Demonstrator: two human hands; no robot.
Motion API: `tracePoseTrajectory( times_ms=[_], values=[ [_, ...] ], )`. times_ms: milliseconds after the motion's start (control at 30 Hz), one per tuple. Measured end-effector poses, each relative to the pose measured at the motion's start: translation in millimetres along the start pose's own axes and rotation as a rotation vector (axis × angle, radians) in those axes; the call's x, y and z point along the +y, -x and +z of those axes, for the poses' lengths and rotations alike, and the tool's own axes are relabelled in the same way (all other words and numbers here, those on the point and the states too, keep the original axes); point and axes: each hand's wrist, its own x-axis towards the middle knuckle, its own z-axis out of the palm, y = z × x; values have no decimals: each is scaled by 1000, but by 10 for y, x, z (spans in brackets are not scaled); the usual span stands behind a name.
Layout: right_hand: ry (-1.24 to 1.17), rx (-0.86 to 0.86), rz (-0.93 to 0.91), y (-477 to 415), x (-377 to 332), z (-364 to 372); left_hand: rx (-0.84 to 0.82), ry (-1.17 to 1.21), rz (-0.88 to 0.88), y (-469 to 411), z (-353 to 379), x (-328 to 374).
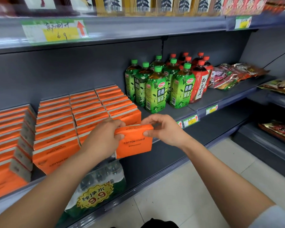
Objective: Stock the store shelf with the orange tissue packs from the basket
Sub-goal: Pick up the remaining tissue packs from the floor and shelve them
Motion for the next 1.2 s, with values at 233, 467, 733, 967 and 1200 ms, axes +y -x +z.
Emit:
tracePoseTrajectory(
  times_ms=[233,467,733,967,1200],
  values=[
    [81,74,5,-170,58,-116,-9,-317,54,40,-16,-86],
    [229,77,-38,-365,128,-187,-102,-529,14,24,51,-234],
    [354,61,-70,-551,168,-75,-135,-571,13,16,71,-260],
    [392,64,-78,-646,209,7,-162,-589,8,-3,71,-277],
    [414,136,-92,-711,253,118,-184,-590,4,7,73,-270]
  ],
)
